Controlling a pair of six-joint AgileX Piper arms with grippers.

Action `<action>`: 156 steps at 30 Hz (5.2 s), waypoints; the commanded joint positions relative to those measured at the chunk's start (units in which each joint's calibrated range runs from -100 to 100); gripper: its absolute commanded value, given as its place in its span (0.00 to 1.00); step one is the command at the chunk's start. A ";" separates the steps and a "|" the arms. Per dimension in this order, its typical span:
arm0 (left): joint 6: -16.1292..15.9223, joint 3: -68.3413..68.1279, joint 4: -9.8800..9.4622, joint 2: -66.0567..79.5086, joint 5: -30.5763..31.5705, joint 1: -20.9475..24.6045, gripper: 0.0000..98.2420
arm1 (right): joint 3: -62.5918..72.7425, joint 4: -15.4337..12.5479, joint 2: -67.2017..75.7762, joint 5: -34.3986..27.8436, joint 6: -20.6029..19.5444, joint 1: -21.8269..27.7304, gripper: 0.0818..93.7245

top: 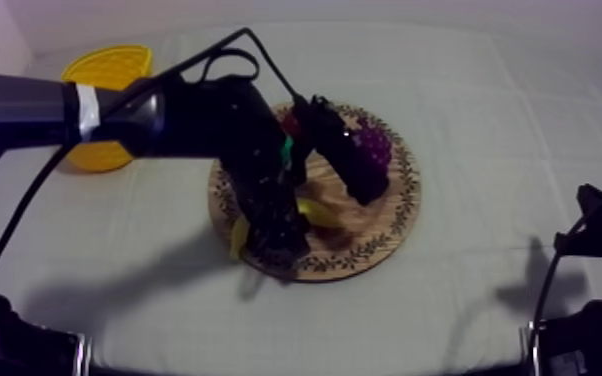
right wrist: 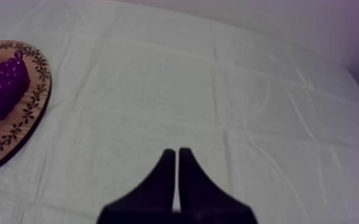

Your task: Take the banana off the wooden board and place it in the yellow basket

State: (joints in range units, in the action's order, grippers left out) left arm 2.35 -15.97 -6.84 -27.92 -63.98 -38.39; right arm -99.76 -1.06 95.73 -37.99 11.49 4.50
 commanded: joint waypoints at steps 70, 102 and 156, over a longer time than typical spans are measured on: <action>1.17 9.39 -13.41 16.67 -5.12 31.62 0.26 | -0.02 0.01 0.02 0.00 0.01 0.01 0.00; -0.09 -2.81 -7.18 9.03 17.19 36.96 0.48 | -0.02 0.01 0.02 0.00 0.01 0.01 0.00; -7.28 -82.09 8.22 123.43 28.35 41.30 0.00 | -0.02 0.01 0.02 0.00 0.01 0.01 0.00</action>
State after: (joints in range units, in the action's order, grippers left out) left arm -5.55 -98.02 1.84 91.19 -35.08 3.20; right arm -99.76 -1.06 95.73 -38.01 11.50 4.50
